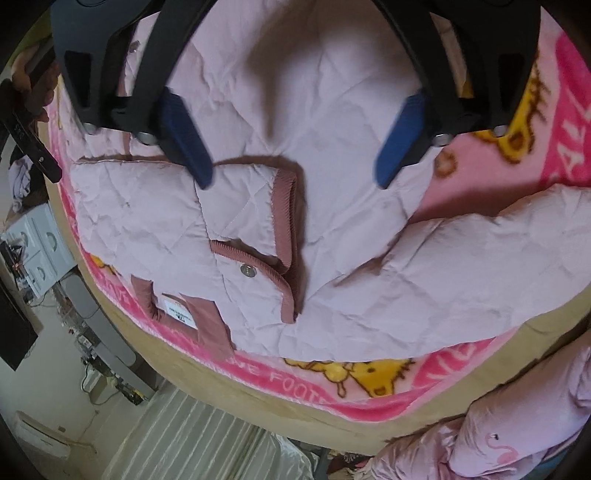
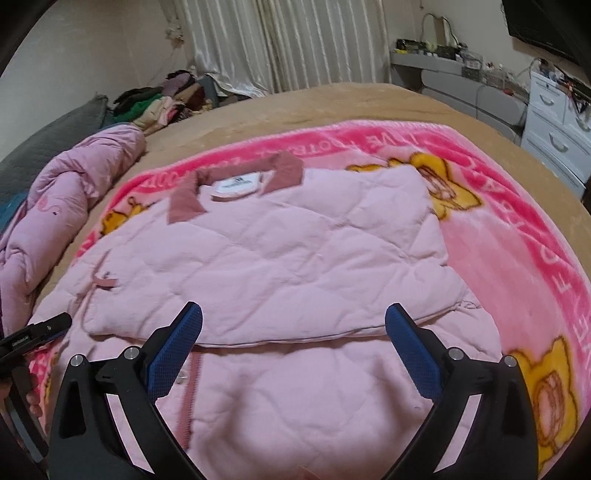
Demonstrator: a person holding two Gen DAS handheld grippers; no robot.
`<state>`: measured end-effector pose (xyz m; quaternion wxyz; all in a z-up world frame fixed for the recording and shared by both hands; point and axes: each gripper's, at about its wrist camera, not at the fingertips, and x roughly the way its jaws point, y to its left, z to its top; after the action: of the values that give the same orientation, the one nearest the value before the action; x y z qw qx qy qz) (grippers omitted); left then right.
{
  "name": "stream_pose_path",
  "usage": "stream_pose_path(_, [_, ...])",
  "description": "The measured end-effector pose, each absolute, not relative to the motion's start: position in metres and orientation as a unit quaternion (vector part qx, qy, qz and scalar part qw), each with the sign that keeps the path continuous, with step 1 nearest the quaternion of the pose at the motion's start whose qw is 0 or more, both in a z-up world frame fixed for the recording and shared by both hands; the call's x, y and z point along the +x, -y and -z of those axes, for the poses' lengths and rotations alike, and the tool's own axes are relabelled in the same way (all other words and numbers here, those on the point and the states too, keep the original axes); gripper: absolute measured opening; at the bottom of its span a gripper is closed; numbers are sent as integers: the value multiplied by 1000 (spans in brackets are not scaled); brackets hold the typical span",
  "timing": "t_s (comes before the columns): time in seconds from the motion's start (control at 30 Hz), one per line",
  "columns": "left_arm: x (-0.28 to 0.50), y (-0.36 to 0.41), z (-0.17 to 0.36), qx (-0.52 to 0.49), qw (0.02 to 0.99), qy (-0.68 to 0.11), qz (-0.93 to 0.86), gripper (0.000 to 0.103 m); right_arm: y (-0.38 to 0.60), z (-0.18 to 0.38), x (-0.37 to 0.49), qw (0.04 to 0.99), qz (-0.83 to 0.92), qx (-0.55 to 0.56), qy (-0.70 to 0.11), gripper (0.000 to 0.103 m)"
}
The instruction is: Fold large clothes
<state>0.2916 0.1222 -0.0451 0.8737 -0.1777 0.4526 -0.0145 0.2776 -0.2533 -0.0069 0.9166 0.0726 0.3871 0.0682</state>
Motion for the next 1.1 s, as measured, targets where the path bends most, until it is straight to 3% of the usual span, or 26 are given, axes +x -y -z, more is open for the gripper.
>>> stream_pose_path(1.1, [245, -226, 2, -215, 885, -398, -110, 94, 83, -39, 236, 918, -194, 11, -346, 99])
